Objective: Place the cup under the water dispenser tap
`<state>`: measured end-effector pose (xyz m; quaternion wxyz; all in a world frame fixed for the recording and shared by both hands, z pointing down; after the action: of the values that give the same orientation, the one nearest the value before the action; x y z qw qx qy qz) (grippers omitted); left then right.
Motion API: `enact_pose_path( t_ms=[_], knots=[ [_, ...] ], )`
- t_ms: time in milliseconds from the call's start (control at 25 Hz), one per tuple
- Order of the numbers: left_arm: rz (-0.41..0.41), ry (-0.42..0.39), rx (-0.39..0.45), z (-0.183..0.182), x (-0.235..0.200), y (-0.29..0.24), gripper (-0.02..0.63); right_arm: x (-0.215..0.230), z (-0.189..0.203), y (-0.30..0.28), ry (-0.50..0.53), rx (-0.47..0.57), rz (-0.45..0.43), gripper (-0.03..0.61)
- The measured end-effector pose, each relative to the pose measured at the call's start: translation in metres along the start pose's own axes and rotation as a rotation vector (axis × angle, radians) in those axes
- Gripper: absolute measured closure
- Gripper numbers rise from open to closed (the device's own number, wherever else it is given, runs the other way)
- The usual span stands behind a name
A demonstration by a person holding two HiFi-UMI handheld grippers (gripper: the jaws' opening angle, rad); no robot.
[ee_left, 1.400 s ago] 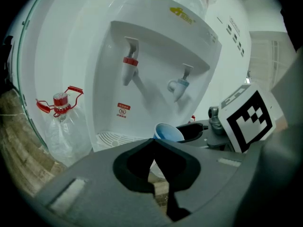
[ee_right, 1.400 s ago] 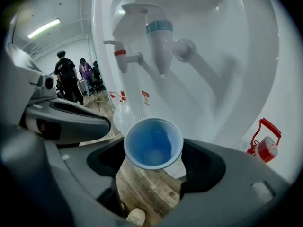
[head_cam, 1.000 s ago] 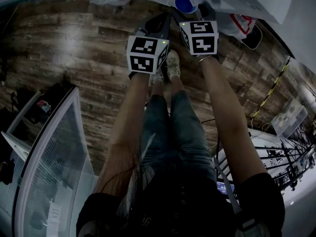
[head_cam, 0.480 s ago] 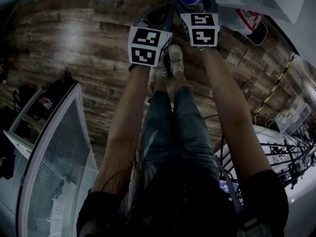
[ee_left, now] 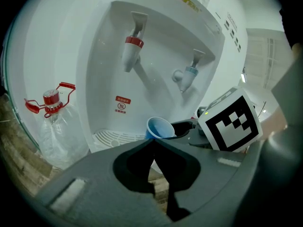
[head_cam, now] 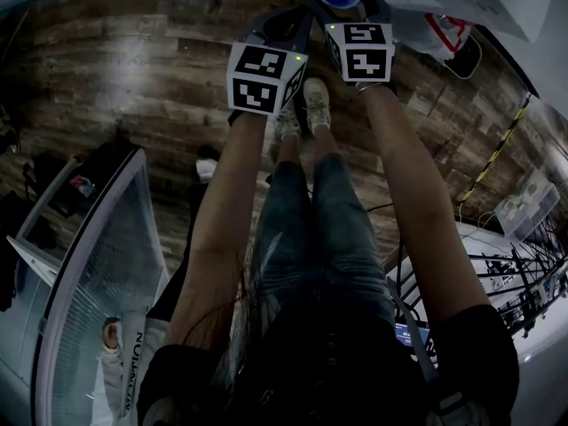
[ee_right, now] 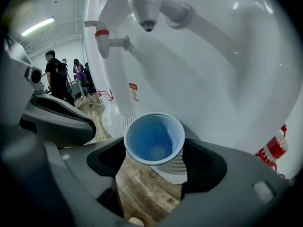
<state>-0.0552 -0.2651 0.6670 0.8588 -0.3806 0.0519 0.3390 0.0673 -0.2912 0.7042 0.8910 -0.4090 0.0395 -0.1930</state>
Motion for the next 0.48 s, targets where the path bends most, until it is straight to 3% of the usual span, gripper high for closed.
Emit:
enact_pose_path(
  t_ms=[480],
  knots=[
    [-0.007,-0.011,0.005,-0.008,0.006,0.009,0.612,-0.002,-0.008,0.020,-0.049,0.033,0.023,0.190]
  ],
)
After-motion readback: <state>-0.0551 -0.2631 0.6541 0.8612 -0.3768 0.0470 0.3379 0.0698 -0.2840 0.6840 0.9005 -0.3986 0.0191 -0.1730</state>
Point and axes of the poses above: the fingertips, and each gripper's own axes: y backward along the fingers, x to its right, z out of its underside, the point moved 8 cm from there along y, backward along the fingers, and after that the axes turned 3 degrees about -x, right-handed, at the moved point
